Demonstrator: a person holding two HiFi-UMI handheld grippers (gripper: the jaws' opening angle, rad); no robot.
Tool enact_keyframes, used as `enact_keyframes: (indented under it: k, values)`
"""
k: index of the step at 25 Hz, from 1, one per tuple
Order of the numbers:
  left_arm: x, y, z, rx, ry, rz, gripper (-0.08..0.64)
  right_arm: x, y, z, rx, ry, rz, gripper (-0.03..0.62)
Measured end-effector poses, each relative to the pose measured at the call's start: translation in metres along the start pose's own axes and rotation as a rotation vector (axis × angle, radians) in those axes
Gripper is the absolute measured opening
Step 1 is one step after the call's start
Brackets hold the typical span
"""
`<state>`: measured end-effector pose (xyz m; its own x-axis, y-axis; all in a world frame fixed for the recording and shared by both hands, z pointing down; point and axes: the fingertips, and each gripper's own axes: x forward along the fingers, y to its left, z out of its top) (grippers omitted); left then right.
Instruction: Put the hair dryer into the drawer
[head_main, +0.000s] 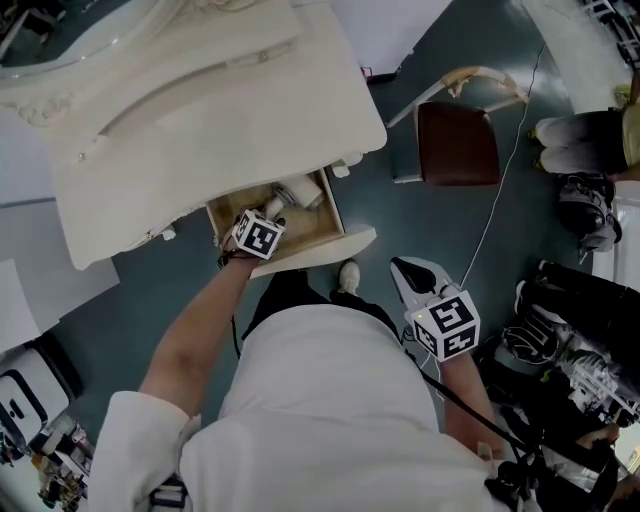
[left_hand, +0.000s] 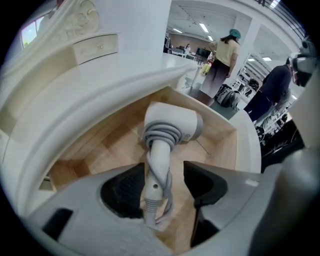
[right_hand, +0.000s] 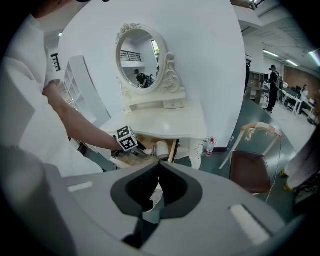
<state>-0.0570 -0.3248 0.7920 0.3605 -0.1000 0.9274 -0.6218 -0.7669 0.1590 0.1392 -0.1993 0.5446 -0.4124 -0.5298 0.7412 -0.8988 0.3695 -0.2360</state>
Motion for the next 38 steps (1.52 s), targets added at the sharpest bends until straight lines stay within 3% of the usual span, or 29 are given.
enact_keyframes:
  k: [7, 18, 30, 38]
  values:
    - [-0.029, -0.012, -0.003, -0.069, -0.026, 0.044, 0.247, -0.008, -0.005, -0.014, -0.021, -0.020, 0.031, 0.002]
    - [-0.102, -0.073, 0.017, -0.188, -0.190, 0.051, 0.228, -0.026, 0.001, -0.031, -0.105, -0.026, 0.124, 0.002]
    - [-0.198, -0.185, -0.019, -0.303, -0.339, -0.022, 0.095, -0.045, 0.043, -0.055, -0.256, -0.005, 0.256, 0.002]
    - [-0.235, -0.235, -0.039, -0.313, -0.403, -0.029, 0.029, -0.049, 0.076, -0.078, -0.329, 0.012, 0.323, 0.002]
